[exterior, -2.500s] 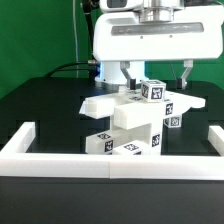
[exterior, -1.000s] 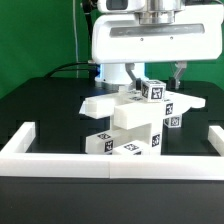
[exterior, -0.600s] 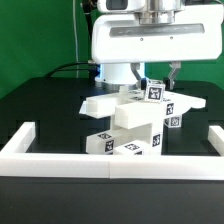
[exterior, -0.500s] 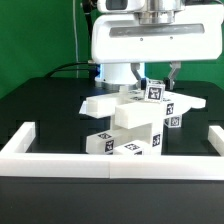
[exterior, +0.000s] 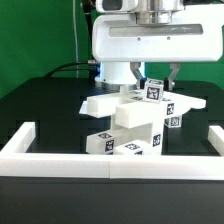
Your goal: Assemble chair
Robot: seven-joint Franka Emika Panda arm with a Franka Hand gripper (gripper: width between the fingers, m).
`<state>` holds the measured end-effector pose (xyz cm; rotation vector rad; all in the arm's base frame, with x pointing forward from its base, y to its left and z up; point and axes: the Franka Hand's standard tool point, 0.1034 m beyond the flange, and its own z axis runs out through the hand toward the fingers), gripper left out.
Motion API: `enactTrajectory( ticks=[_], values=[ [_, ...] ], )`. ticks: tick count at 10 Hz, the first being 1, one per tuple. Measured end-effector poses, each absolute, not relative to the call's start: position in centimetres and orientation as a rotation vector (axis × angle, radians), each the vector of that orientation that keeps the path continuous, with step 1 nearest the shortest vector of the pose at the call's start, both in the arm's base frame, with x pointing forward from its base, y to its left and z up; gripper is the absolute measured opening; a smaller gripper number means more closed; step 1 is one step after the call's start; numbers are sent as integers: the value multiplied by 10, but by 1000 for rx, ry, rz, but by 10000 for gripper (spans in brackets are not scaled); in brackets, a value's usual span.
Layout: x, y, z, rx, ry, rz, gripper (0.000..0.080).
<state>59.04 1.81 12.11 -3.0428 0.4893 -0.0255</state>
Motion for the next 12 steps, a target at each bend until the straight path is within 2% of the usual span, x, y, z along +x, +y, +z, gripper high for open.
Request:
enactTrajectory(
  ticks=[4,5,6,7,9,12],
  values=[
    [590,18,121,-2979,777,-17,285],
    [590,18,121,-2993,732,-18,334],
    [590,19,121,-3015,641,-21,523],
    [590,20,121,-3017,628,-20,614],
    [591,22,121,-3087,204,-46,642],
    [591,23,120,-3096,-154,-62,648]
  ],
)
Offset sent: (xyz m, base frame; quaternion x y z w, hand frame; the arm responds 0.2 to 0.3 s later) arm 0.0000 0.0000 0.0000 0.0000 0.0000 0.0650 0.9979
